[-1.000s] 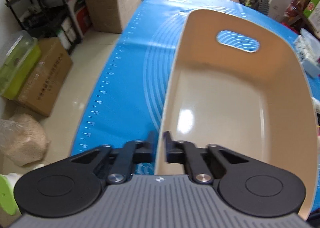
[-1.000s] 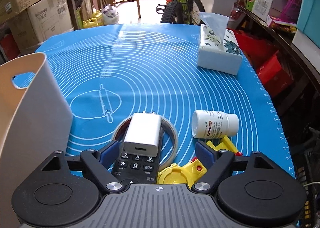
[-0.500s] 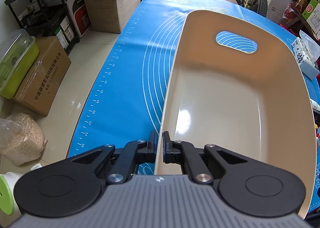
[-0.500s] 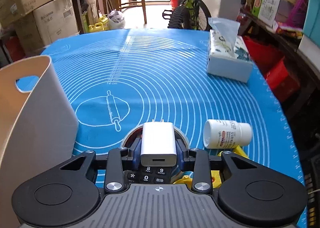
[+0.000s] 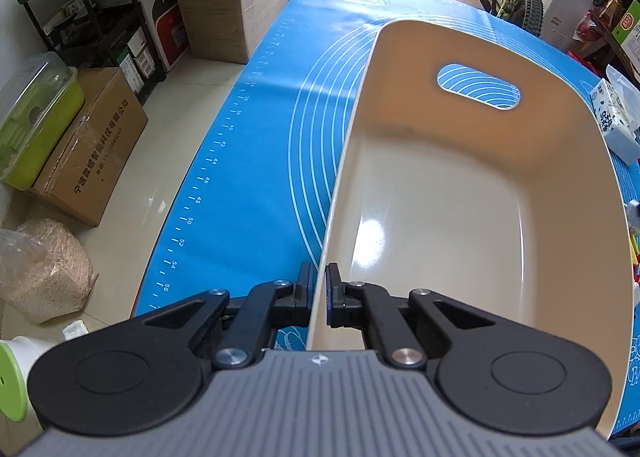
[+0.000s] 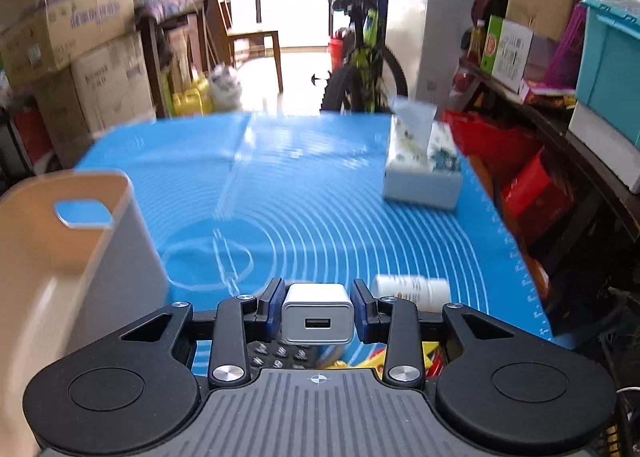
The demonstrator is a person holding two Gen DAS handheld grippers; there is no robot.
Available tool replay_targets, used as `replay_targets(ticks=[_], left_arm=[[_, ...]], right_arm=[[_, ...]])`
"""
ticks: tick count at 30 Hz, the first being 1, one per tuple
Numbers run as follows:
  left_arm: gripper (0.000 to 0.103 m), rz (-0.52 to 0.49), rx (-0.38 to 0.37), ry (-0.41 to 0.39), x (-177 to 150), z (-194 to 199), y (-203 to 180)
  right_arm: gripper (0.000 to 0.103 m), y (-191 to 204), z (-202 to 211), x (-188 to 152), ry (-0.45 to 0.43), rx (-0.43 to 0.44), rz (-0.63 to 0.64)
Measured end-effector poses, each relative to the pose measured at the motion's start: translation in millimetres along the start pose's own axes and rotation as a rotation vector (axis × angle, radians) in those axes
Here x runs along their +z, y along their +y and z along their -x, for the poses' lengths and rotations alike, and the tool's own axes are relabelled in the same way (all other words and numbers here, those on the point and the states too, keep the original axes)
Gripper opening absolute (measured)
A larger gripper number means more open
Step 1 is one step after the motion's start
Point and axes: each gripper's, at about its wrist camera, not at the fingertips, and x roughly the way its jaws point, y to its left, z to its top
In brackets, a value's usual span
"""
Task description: Organize rigid objects
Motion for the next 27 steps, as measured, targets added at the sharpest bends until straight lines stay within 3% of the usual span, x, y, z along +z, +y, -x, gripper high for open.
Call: replay_targets(ticks=[8, 15, 27], left_arm=[[0.008, 0.000, -0.006, -0.004, -1, 0, 2], [0.008, -0.002, -0.005, -0.004, -2, 0, 1], [0.008, -0.013, 0.013, -0.004, -1, 0, -3]], right_arm=[[0.043, 18, 37, 16, -0.070, 0.079, -0.009], [0.043, 62, 64, 28, -0.122, 0.185, 0.068], [0.043, 144, 52, 10, -0.038, 0.298, 0.199]])
